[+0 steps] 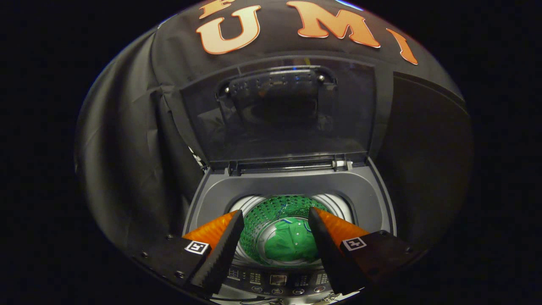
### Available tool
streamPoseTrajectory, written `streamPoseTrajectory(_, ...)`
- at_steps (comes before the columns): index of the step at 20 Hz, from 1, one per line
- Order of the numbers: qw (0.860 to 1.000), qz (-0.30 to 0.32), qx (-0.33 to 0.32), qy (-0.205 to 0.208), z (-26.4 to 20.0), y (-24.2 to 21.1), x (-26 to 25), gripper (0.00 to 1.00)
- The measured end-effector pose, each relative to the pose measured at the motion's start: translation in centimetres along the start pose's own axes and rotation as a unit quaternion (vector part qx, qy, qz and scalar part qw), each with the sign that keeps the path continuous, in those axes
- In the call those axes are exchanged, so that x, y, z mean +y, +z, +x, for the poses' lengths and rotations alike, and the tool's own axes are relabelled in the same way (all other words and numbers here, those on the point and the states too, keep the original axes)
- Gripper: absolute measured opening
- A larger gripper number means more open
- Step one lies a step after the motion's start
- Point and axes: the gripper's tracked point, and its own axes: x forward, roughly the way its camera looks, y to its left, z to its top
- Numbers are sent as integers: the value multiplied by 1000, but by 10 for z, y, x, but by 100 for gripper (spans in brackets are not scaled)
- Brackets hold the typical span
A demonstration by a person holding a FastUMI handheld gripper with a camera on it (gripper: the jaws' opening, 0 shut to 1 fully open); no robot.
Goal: Put the clothes into the washing machine and then close the washing machine lid.
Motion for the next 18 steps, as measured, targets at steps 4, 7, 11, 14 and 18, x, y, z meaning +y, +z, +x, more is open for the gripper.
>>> streamPoseTrajectory(4,1000,13,-28,5,-43,17,10,98)
streamPoseTrajectory(7,997,10,-72,9,-87,53,20,98)
streamPoseTrajectory(11,990,-18,-137,-10,-139,139,16,98)
streamPoseTrajectory(14,988,-11,-153,-13,-161,196,12,98)
streamPoseTrajectory(18,986,-17,-168,-20,-144,245,-10,98)
